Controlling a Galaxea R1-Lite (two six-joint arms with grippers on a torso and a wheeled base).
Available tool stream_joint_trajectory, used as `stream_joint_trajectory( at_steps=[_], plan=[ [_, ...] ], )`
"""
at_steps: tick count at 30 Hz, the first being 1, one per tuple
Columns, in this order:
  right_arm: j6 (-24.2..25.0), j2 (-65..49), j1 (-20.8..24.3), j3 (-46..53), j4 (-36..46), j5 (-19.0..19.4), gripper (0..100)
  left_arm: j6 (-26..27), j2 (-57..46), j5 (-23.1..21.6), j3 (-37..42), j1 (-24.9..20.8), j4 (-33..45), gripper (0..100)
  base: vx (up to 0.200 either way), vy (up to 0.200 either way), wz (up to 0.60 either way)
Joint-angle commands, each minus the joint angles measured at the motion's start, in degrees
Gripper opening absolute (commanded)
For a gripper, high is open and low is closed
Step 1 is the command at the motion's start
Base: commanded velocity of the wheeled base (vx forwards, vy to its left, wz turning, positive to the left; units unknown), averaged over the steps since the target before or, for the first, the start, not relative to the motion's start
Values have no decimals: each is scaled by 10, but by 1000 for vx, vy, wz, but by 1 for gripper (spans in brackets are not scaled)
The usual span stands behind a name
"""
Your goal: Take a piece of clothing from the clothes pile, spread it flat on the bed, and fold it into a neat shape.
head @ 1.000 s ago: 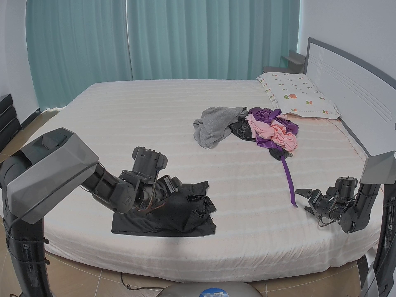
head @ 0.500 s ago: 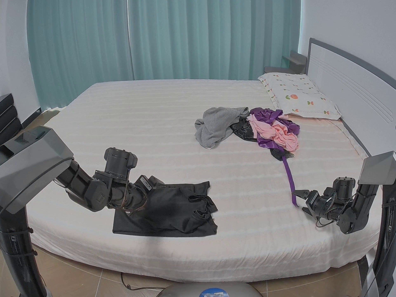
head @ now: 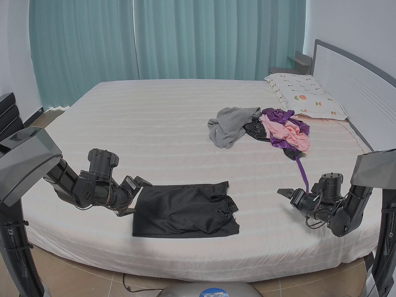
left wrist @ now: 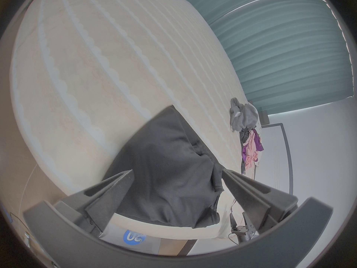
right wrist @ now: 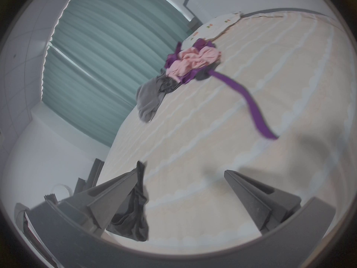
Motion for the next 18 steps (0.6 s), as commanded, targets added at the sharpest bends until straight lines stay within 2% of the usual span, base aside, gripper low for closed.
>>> stream_joint_trajectory(
  at_steps=[1,6,8,11,18],
  plan=[
    [-17,-48,65,2,38,-33,100,0,7,-1,1,1,0,100,0,200,0],
    [-44,-63,120,0,72,-75,100,0,8,0,1,0,-4,100,0,200,0],
    [-73,-62,148,0,94,-106,100,0,8,1,2,-1,-7,100,0,200,0],
    [-82,-60,169,-2,101,-122,100,0,9,2,1,-2,-7,100,0,200,0],
    [-86,-60,186,-5,117,-128,100,2,12,5,1,-4,-8,100,0,0,0]
  ],
)
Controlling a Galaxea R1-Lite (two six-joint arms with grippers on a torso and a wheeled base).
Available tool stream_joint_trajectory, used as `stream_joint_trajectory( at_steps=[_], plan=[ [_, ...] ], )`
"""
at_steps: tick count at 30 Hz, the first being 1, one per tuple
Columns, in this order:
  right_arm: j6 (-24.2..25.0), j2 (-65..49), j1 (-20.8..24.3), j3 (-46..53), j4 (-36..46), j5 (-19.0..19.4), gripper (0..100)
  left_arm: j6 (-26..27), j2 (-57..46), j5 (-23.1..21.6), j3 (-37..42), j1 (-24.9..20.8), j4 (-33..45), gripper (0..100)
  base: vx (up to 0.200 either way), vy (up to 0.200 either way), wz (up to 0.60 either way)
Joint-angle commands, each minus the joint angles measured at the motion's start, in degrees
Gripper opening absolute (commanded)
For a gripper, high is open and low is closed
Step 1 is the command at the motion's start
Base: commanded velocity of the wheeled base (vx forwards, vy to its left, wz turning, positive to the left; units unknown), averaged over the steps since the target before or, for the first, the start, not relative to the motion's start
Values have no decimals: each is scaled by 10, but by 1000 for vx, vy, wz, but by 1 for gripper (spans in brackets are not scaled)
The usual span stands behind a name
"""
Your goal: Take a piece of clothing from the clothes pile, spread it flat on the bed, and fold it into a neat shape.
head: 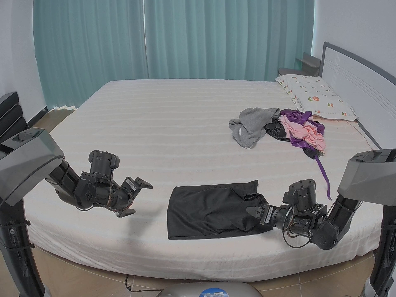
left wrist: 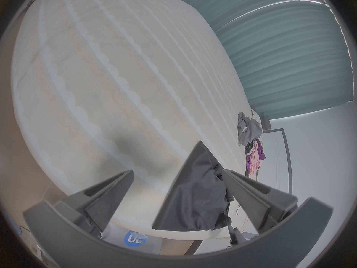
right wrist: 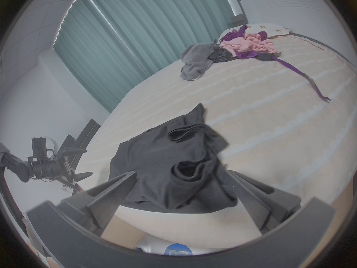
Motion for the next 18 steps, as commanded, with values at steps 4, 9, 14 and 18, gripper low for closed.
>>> stream_joint_trajectory(
  at_steps=[4,9,14,18],
  plan=[
    [-22,14,7,-8,22,-23,100,0,3,0,0,0,0,100,0,0,0],
    [-44,18,-4,-6,49,-57,100,1,4,0,0,0,0,100,0,0,0],
    [-83,2,-28,25,74,-57,100,1,4,1,1,0,0,100,0,0,0],
    [-123,-11,-56,57,74,-57,100,2,5,1,1,0,0,100,0,0,0]
  ],
)
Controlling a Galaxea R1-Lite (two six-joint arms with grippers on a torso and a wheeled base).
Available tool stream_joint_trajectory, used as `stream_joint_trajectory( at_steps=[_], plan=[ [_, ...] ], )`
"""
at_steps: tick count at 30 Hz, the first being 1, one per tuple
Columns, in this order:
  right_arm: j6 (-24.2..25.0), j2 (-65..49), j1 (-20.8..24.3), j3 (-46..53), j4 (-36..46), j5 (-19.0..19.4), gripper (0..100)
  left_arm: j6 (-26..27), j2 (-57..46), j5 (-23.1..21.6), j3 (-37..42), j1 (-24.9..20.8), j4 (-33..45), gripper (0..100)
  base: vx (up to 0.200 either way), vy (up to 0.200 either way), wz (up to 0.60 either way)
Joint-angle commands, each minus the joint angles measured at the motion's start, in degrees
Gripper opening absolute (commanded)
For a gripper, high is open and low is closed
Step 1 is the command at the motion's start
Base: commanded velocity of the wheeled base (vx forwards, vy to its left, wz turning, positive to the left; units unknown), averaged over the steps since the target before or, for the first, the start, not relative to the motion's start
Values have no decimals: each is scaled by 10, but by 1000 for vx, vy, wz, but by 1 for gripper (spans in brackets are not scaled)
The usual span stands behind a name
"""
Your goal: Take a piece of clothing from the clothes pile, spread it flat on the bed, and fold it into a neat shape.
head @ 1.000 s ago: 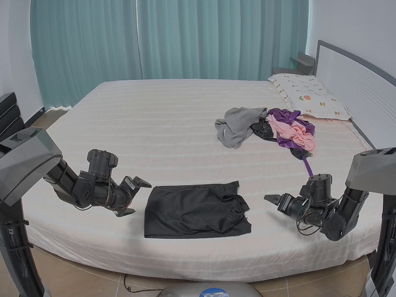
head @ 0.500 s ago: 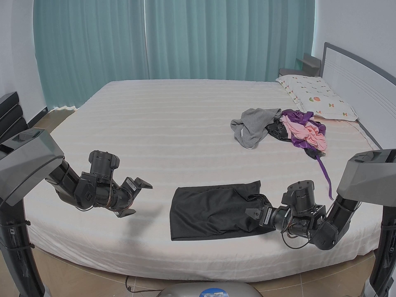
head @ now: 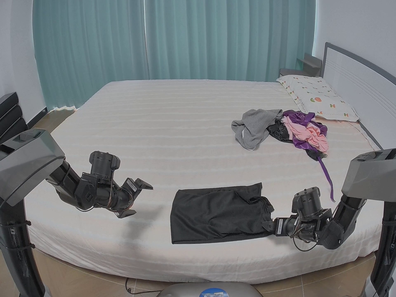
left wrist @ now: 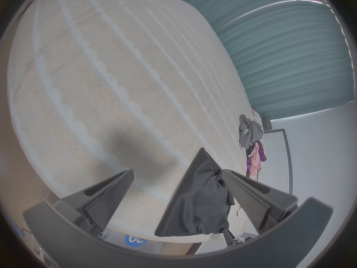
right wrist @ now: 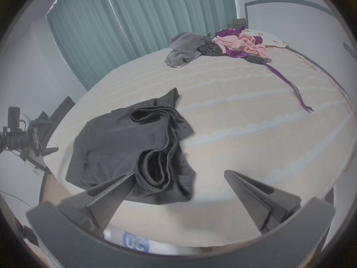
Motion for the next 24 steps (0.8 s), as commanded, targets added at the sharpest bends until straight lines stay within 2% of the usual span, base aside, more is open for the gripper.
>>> stream_joint_trajectory(
  at_steps=[1,8,12,17,19,22,24],
  plan=[
    [-28,-20,-35,31,-1,0,100,0,2,0,0,0,0,100,0,0,0],
    [-61,-42,-54,60,-1,1,100,1,3,0,0,0,1,100,0,0,0],
    [-51,-65,-56,50,-8,9,100,1,3,0,0,0,1,100,0,0,0],
    [22,-80,-53,16,-10,22,100,2,3,1,-1,0,1,100,0,0,0],
    [76,-79,-45,-4,-9,44,100,0,3,0,-1,0,1,100,0,0,0],
    [119,-74,-28,-21,-10,83,100,0,3,2,-1,0,1,100,0,0,0],
    [150,-64,-14,-40,-8,123,100,0,3,4,-1,0,1,100,0,0,0]
  ],
)
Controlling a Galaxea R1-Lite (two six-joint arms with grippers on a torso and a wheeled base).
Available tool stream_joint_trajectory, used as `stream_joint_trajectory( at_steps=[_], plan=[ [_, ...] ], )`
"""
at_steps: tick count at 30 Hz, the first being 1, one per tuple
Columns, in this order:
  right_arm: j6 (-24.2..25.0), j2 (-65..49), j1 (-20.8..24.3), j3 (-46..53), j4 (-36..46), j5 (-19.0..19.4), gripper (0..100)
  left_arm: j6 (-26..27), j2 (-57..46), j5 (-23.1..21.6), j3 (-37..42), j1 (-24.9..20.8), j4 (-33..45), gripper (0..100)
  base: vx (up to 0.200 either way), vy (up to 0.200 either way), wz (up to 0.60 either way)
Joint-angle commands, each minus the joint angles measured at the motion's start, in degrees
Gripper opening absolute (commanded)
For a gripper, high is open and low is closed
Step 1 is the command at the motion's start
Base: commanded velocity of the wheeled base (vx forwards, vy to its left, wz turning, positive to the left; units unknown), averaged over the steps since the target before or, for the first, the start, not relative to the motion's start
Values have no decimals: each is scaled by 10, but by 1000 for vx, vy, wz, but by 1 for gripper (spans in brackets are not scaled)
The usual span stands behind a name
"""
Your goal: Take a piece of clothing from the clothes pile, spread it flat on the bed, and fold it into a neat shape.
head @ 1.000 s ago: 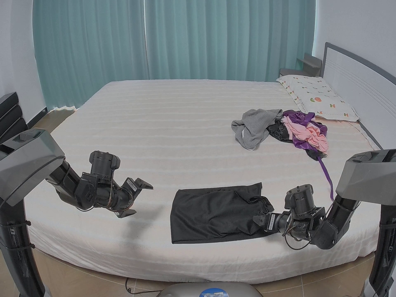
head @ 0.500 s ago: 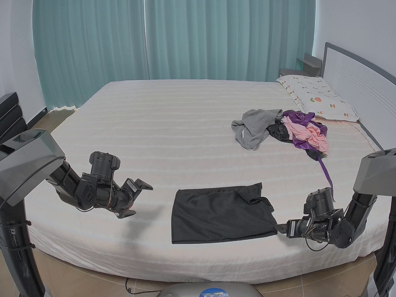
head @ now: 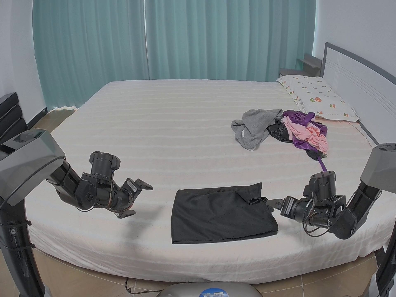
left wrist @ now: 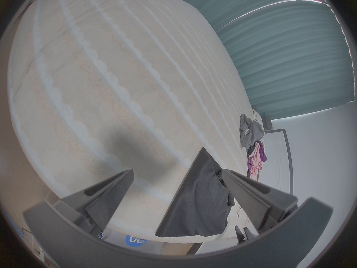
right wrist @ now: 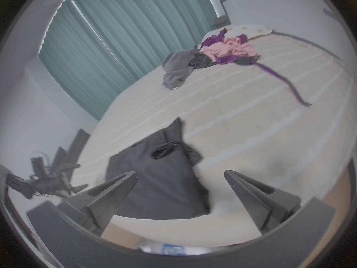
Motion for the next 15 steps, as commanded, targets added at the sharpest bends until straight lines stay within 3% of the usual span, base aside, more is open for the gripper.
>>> stream_joint_trajectory(
  at_steps=[1,3,9,15],
  plan=[
    [42,11,29,-41,1,48,100,-1,1,3,-1,0,0,100,0,0,0],
    [60,32,42,-71,7,70,100,-3,1,11,0,0,0,100,0,0,0],
    [64,78,70,-127,13,80,100,-2,3,23,1,-7,0,100,0,0,0],
    [64,128,82,-207,80,86,100,-2,4,23,1,-7,0,100,0,0,0]
  ],
)
